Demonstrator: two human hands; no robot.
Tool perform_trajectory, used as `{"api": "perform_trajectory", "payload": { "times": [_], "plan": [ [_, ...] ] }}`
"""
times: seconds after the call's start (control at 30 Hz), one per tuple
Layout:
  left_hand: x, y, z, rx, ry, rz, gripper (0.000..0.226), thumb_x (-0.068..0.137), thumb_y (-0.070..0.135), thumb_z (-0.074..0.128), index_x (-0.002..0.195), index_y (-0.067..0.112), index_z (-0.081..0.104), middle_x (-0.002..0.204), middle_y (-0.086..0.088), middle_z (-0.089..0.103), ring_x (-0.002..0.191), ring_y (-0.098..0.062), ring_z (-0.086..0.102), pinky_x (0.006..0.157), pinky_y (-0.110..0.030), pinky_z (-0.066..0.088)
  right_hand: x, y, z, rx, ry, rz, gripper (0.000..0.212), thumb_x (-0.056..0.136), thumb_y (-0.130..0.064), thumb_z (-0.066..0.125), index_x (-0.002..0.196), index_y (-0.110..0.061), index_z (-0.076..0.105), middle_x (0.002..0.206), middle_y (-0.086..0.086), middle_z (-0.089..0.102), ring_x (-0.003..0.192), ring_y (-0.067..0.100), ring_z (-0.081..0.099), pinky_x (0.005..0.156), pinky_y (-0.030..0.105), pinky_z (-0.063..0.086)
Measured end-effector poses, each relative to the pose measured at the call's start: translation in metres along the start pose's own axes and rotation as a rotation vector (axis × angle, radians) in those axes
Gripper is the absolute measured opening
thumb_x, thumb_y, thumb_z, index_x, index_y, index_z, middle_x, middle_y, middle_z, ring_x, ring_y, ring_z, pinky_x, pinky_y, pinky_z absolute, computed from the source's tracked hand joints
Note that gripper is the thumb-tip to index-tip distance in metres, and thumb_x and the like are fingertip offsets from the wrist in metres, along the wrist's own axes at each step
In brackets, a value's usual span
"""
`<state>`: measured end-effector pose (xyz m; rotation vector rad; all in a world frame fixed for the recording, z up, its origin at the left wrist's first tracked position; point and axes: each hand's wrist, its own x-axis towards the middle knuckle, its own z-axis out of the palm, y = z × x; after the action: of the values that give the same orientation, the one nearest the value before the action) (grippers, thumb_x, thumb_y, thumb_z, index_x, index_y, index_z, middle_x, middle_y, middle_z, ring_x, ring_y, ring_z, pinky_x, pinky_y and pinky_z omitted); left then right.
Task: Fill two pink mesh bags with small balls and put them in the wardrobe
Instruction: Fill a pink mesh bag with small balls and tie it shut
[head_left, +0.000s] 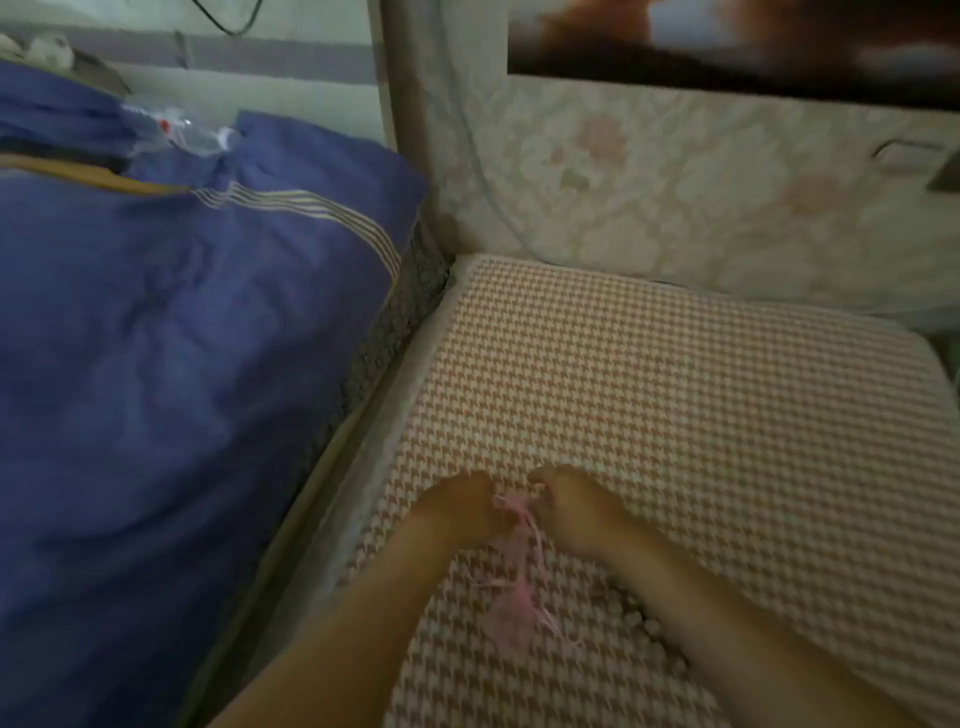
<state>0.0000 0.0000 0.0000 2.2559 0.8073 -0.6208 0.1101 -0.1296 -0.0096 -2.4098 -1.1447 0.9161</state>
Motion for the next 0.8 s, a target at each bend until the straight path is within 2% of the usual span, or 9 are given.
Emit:
{"api": "perform_trajectory", "payload": {
  "times": [0.1, 0.13, 0.27, 0.33, 0.43, 0.6, 0.7, 0.77, 0.8],
  "plan": [
    [0.022, -0.009, 0.013, 0.068, 0.053, 0.025, 0.029, 0.085, 0.052, 0.057, 0.089, 0.023, 0.058, 0.096, -0.003, 0.065, 0.087, -0.021, 0.063, 0.061, -0.027, 0.042, 0.023, 0.013, 0.025, -0.006, 0.040, -0.023, 0.038, 0.098, -0.035, 0.056, 0.132, -0.020, 0.059, 0.131, 0.006, 0.059, 0.112, 0.021, 0.061, 0.095, 0.032, 0.051],
    [0.029, -0.013, 0.016, 0.068, 0.101, 0.024, 0.028, 0.084, 0.052, 0.059, 0.084, 0.024, 0.057, 0.087, 0.000, 0.063, 0.080, -0.018, 0.062, 0.058, -0.027, 0.041, 0.028, 0.015, 0.029, -0.004, 0.053, -0.025, 0.033, 0.097, -0.037, 0.058, 0.126, -0.022, 0.063, 0.126, 0.004, 0.061, 0.108, 0.019, 0.061, 0.092, 0.032, 0.051],
    [0.046, -0.027, 0.024, 0.001, 0.259, 0.110, 0.013, 0.084, 0.042, 0.060, 0.082, 0.029, 0.063, 0.083, 0.006, 0.065, 0.077, -0.013, 0.063, 0.065, -0.029, 0.049, 0.043, 0.022, 0.041, 0.128, 0.184, -0.115, 0.013, 0.094, -0.037, 0.064, 0.101, -0.027, 0.066, 0.101, -0.007, 0.062, 0.087, 0.008, 0.060, 0.079, 0.028, 0.053],
    [0.047, -0.029, 0.026, -0.054, 0.336, 0.170, 0.008, 0.088, 0.038, 0.058, 0.082, 0.032, 0.060, 0.082, 0.009, 0.063, 0.074, -0.011, 0.061, 0.063, -0.028, 0.048, 0.046, 0.026, 0.042, 0.222, 0.227, -0.152, 0.004, 0.095, -0.033, 0.065, 0.097, -0.030, 0.062, 0.097, -0.011, 0.063, 0.086, 0.003, 0.060, 0.078, 0.025, 0.052],
    [0.042, -0.027, 0.030, -0.118, 0.490, 0.299, 0.005, 0.089, 0.037, 0.061, 0.086, 0.033, 0.062, 0.081, 0.010, 0.064, 0.074, -0.011, 0.061, 0.067, -0.032, 0.053, 0.039, 0.027, 0.041, 0.396, 0.340, -0.209, 0.010, 0.092, -0.027, 0.070, 0.099, -0.028, 0.063, 0.096, -0.009, 0.067, 0.088, 0.007, 0.064, 0.080, 0.026, 0.054],
    [0.007, -0.014, 0.036, -0.264, 0.606, 0.479, 0.018, 0.084, 0.039, 0.070, 0.097, 0.034, 0.058, 0.088, 0.012, 0.062, 0.070, -0.008, 0.058, 0.063, -0.030, 0.050, -0.009, 0.015, 0.038, 0.620, 0.498, -0.221, 0.025, 0.088, -0.024, 0.077, 0.108, -0.027, 0.062, 0.093, 0.001, 0.070, 0.067, 0.019, 0.069, 0.056, 0.028, 0.054],
    [-0.043, -0.012, 0.049, -0.203, 0.727, 0.536, 0.047, 0.082, 0.035, 0.072, 0.123, 0.033, 0.050, 0.112, 0.009, 0.049, 0.092, -0.010, 0.052, 0.077, -0.028, 0.048, -0.065, 0.000, 0.043, 0.569, 0.582, -0.229, 0.029, 0.087, -0.024, 0.076, 0.110, -0.033, 0.060, 0.094, -0.003, 0.068, 0.073, 0.020, 0.069, 0.060, 0.030, 0.057],
    [-0.079, -0.010, 0.059, -0.135, 0.789, 0.590, 0.049, 0.082, 0.029, 0.068, 0.126, 0.030, 0.048, 0.117, 0.007, 0.043, 0.099, -0.012, 0.049, 0.084, -0.029, 0.047, -0.102, -0.008, 0.047, 0.446, 0.604, -0.254, 0.032, 0.087, -0.030, 0.075, 0.112, -0.036, 0.057, 0.094, -0.009, 0.066, 0.071, 0.010, 0.066, 0.065, 0.032, 0.058],
    [-0.096, -0.010, 0.064, -0.121, 0.807, 0.617, 0.043, 0.082, 0.027, 0.066, 0.122, 0.029, 0.049, 0.114, 0.008, 0.044, 0.097, -0.011, 0.049, 0.082, -0.029, 0.047, -0.120, -0.012, 0.050, 0.388, 0.611, -0.258, 0.031, 0.087, -0.034, 0.074, 0.112, -0.037, 0.056, 0.095, -0.010, 0.065, 0.070, 0.008, 0.064, 0.065, 0.032, 0.058]
  ]
}}
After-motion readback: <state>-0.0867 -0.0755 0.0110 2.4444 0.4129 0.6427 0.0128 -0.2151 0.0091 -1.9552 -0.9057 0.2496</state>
